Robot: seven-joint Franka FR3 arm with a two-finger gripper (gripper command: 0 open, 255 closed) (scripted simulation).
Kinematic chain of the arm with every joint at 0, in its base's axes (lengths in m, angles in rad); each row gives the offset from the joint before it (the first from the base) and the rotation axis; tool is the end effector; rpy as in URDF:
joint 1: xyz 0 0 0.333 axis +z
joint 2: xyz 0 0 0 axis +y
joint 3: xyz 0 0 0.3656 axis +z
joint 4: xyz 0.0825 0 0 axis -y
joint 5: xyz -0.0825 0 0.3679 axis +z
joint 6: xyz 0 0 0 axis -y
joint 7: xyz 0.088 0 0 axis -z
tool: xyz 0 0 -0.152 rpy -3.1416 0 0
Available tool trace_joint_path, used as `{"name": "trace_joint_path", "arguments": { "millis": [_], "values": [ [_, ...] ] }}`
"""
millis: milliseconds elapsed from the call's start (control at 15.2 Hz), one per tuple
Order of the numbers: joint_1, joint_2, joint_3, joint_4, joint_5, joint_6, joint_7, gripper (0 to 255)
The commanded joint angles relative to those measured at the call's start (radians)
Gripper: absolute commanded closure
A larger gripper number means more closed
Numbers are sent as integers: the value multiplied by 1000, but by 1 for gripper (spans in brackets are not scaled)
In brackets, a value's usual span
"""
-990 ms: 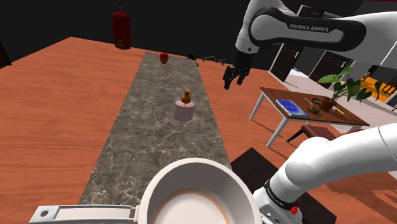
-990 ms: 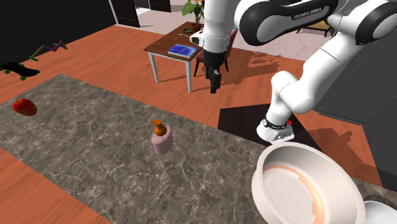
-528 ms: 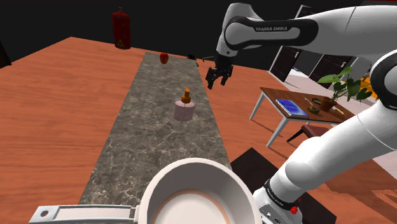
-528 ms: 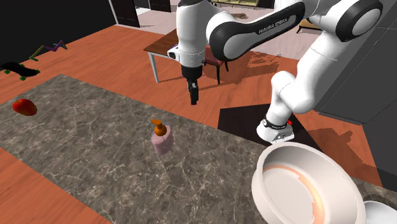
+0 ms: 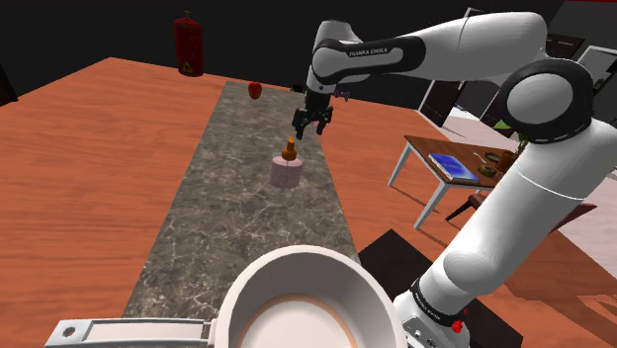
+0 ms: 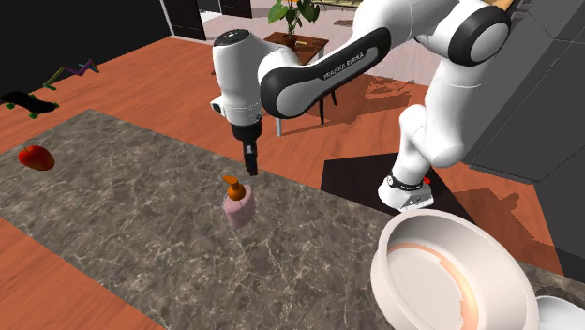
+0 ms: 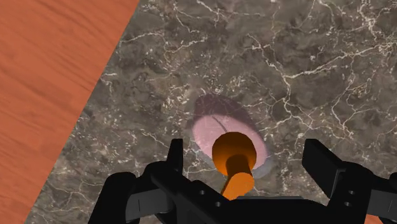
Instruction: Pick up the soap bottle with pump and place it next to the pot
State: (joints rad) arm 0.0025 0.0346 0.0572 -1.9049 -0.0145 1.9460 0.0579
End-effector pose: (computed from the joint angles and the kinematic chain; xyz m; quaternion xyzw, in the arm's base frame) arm 0.5561 0.0313 0.4885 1.0000 0.0035 0.0036 0.0056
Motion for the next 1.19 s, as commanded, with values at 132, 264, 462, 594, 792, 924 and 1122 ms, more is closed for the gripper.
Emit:
{"name": "trace_joint_path", "arguments": {
  "millis": [132,264,462,594,792,924,1122],
  "values": [
    [4,161,3,147,5,8,7,0],
    [6,218,4,204,6,6,10,0],
    [6,227,4,177,5,43,10,0],
    [6,234,4,159,5,68,11,0],
    [7,245,4,139,4,99,11,0],
    [7,245,4,139,4,99,11,0],
    [7,245,4,139,4,99,11,0]
  ]
}}
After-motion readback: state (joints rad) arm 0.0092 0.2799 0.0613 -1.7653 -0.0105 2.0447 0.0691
